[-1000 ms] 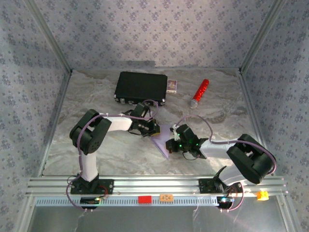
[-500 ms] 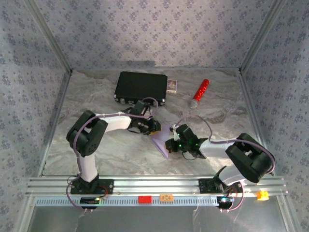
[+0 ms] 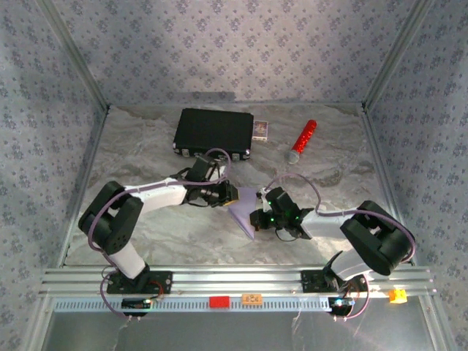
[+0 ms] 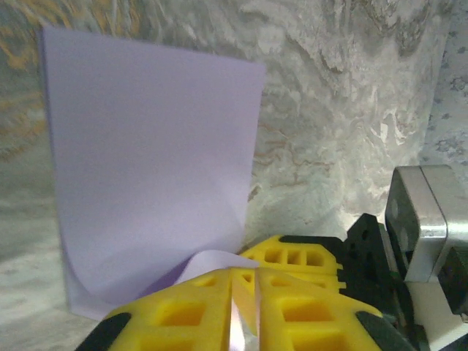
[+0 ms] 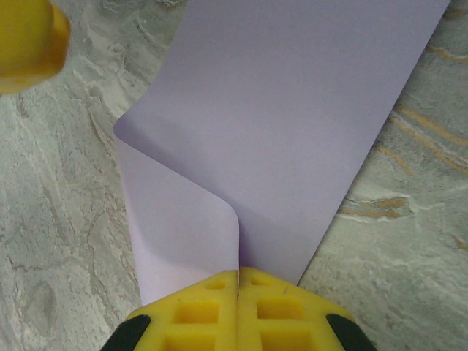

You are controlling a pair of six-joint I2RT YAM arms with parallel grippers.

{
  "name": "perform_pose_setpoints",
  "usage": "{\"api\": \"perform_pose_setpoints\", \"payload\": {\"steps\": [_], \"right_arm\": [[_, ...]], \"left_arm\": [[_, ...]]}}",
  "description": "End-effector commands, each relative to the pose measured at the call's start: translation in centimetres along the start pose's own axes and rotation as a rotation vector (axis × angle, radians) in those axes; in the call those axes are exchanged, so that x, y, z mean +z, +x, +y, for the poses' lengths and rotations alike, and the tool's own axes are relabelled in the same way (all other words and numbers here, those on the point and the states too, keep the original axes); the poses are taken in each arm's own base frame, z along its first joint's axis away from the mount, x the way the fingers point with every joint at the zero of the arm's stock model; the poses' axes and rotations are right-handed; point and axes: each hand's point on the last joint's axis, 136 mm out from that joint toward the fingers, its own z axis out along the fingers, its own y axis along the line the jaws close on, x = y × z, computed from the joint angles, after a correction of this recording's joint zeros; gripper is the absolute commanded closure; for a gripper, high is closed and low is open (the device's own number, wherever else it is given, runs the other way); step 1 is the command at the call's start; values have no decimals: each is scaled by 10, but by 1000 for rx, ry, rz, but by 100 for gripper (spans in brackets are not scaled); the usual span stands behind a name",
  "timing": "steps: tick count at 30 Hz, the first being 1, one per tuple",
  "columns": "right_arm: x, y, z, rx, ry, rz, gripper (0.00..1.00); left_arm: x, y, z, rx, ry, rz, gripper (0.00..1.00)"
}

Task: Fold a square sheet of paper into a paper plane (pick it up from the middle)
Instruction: Third fold the triangle at the center of the table.

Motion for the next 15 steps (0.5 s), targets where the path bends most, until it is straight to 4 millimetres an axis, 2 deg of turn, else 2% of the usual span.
{"api": "perform_pose_setpoints", "payload": {"steps": [1,3,8,15], "right_arm": [[2,5,-7,24,34,27,96],[3,4,-7,25,36,25,96],[3,6,-8,28,40,29,96],[3,6,-8,30,43,30,96]], "left_arm": [[7,17,-16,-2,75,38,94],[15,24,-15,-18,87,56,100],[25,30,-11,-68,115,80,100],[37,38,7,-108,57,102,100]]}}
